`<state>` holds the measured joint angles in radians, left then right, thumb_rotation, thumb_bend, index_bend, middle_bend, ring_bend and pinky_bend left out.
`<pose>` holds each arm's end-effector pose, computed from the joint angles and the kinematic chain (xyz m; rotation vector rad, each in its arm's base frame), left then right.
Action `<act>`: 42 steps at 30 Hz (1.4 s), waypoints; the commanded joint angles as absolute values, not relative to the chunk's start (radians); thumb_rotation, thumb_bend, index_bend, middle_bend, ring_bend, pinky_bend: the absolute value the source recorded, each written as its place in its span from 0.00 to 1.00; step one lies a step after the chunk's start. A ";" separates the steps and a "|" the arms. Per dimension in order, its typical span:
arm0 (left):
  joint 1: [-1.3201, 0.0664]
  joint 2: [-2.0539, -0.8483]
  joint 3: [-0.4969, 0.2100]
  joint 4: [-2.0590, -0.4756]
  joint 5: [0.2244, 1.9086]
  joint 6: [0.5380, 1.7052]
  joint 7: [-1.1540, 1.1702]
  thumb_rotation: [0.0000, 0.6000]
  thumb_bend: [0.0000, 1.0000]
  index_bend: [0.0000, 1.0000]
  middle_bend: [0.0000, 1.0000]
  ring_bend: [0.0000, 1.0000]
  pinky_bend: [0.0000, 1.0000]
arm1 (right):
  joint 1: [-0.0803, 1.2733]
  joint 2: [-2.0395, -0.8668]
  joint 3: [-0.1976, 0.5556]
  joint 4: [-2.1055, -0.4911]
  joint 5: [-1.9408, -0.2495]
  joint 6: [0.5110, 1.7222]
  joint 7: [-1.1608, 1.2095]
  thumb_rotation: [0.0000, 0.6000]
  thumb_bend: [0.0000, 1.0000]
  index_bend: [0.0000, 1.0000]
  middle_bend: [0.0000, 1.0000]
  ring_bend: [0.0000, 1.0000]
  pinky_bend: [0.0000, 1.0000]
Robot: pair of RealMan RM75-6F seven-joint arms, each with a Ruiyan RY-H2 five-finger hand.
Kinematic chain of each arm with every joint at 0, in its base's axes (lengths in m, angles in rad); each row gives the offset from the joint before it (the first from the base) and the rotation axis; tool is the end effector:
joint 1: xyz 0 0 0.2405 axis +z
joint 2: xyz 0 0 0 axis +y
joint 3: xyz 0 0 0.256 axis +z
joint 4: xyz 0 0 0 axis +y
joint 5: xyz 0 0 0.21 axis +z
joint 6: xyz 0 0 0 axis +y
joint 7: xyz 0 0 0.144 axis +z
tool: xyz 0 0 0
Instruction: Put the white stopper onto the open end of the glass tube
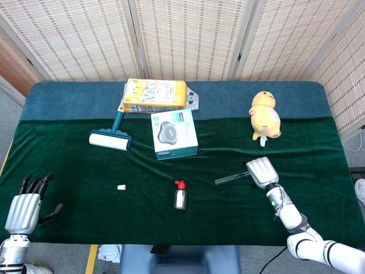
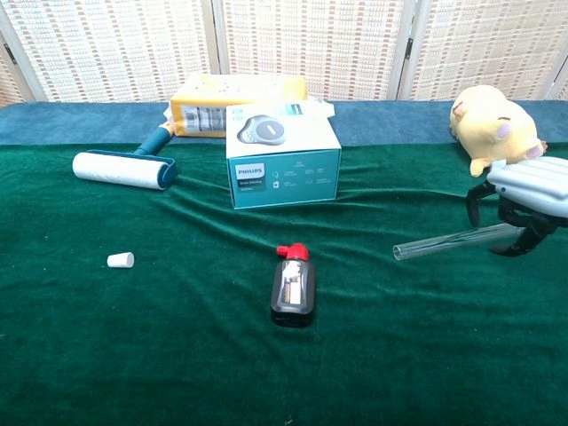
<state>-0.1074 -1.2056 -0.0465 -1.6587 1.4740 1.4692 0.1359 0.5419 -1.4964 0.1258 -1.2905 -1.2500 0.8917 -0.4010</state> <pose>-0.2933 0.1854 0.1261 -1.4009 -0.9175 -0.8967 -0.2630 -0.3223 0.0056 1.8708 -0.8031 0.5670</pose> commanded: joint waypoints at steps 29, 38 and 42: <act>-0.112 -1.216 -0.049 -1.626 1.460 1.456 0.113 1.00 0.32 0.12 0.25 0.19 0.00 | 0.598 -1.514 0.102 -1.294 -1.187 0.865 -0.418 0.92 0.56 0.64 0.97 1.00 1.00; -0.171 -1.207 -0.071 -1.604 1.474 1.393 0.096 1.00 0.32 0.15 0.25 0.23 0.05 | 0.557 -1.430 0.108 -1.398 -1.227 0.965 -0.358 0.92 0.69 0.82 1.00 1.00 1.00; -0.222 -1.219 -0.089 -1.565 1.470 1.333 0.089 1.00 0.32 0.20 0.32 0.32 0.11 | 0.527 -1.352 0.119 -1.495 -1.257 1.042 -0.335 0.92 0.71 0.83 1.00 1.00 1.00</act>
